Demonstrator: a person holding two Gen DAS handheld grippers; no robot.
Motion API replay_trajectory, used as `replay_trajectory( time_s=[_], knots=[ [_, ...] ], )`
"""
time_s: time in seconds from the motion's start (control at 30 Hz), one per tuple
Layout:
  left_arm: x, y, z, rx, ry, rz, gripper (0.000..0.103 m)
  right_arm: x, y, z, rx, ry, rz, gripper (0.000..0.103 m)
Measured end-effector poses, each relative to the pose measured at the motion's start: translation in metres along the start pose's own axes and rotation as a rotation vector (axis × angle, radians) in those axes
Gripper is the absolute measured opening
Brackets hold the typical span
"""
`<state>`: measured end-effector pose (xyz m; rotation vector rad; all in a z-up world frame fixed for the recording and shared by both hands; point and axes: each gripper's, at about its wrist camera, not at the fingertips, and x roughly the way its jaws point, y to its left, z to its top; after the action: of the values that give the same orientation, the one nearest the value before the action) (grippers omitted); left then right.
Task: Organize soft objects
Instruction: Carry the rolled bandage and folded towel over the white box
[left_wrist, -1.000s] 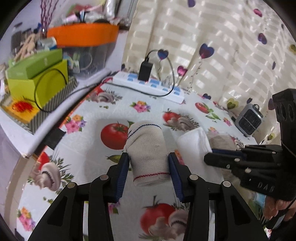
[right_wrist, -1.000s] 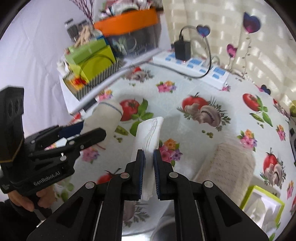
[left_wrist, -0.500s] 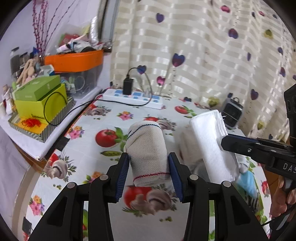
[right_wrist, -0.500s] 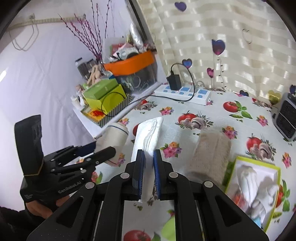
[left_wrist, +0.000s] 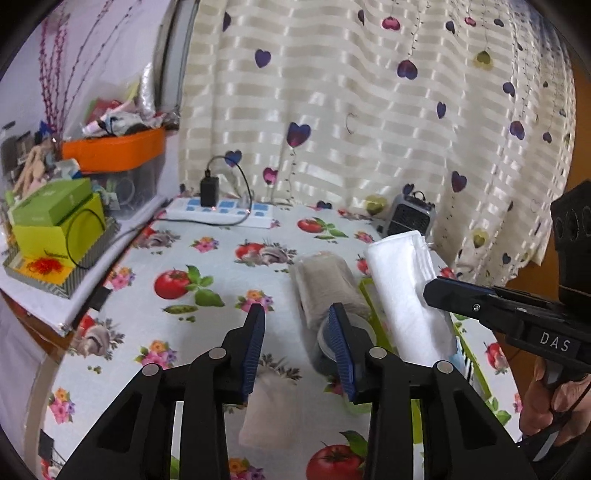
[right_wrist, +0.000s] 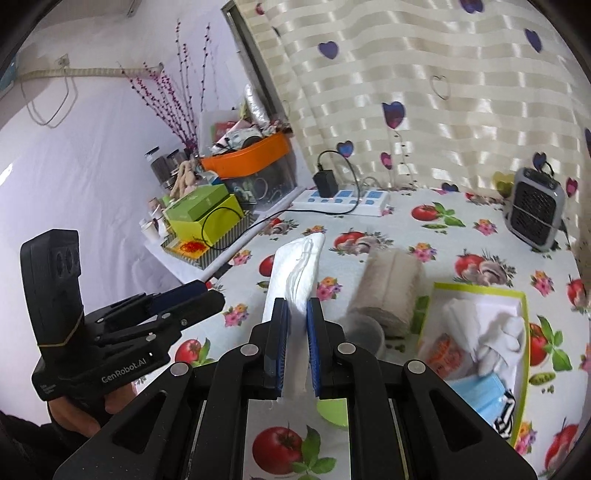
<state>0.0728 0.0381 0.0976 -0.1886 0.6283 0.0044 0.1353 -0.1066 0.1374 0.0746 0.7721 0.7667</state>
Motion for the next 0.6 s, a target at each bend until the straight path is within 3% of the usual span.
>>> replay_trajectory(
  time_s=[0.17, 0.23, 0.4, 0.6],
  knots=[
    [0.015, 0.019, -0.005, -0.03, 0.047, 0.025, 0.035, -0.004, -0.011, -0.01, 0.027, 0.004, -0.008, 0.011],
    [0.022, 0.025, -0.012, -0.031, 0.074, 0.021, 0.04, -0.004, -0.014, -0.012, 0.036, 0.007, -0.004, 0.011],
    [0.048, 0.022, -0.056, 0.035, 0.219, 0.006, 0.043, -0.003, -0.018, -0.018, 0.046, 0.019, 0.001, 0.011],
    [0.072, 0.007, -0.087, 0.085, 0.335, -0.049, 0.048, 0.001, -0.021, -0.023, 0.056, 0.033, 0.004, 0.011]
  ],
)
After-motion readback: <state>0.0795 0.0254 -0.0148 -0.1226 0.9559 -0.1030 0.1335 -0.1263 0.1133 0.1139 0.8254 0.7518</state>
